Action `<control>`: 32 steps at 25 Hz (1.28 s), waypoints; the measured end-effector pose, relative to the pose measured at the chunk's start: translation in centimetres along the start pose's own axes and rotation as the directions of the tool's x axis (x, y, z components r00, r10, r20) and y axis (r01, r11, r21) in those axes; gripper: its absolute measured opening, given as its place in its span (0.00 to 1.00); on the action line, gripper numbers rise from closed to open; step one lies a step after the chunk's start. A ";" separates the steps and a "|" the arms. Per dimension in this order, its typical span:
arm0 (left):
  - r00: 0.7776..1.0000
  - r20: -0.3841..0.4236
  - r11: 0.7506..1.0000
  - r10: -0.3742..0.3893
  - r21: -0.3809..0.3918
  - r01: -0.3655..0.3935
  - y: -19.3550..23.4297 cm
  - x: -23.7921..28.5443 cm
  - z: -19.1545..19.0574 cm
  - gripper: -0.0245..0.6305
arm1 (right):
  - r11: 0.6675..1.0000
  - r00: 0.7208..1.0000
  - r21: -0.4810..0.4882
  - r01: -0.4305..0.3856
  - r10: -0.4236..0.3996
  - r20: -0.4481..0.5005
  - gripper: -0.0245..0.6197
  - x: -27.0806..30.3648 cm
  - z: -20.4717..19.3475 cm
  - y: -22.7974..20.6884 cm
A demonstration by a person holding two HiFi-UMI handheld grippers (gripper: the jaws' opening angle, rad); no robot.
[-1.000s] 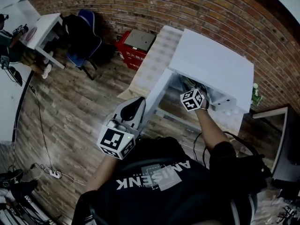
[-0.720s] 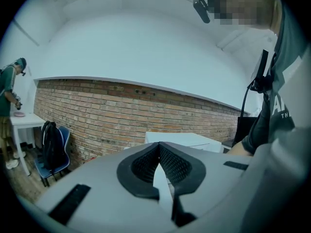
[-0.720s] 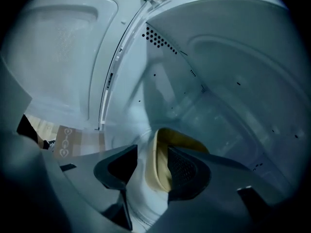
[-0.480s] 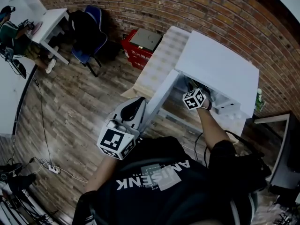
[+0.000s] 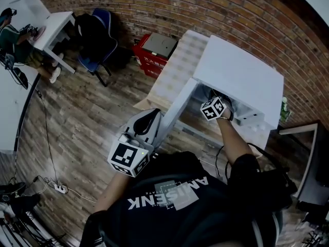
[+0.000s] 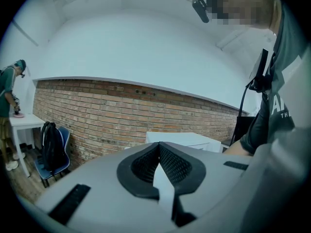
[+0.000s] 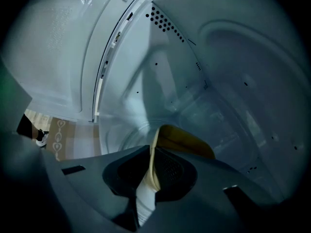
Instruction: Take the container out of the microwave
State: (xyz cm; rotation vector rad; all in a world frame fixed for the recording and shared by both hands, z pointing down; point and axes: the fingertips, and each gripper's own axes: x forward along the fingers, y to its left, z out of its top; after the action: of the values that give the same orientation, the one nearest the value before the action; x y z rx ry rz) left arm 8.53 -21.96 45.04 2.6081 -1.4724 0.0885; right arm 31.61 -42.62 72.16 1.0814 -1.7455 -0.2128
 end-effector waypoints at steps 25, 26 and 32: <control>0.973 -0.015 0.973 -0.232 -0.025 0.232 1.6 0.7 0.7 0.06 | 0.967 0.992 0.224 -0.118 0.123 -0.008 0.12 -7.9 0.2 4.7; 0.971 -0.016 0.971 -0.240 -0.026 0.239 1.8 0.7 0.8 0.06 | 0.964 0.992 0.235 -0.123 0.127 -0.003 0.12 -8.4 0.4 5.1; 0.951 -0.016 0.951 -0.309 -0.021 0.309 2.3 0.2 1.4 0.06 | 0.946 0.989 0.288 -0.145 0.146 0.018 0.12 -11.7 1.7 7.3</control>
State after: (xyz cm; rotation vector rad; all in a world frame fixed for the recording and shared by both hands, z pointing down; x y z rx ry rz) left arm 6.66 -23.54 43.92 2.7763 -1.0350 0.0636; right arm 26.91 -30.30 67.87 1.1505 -1.8834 0.1421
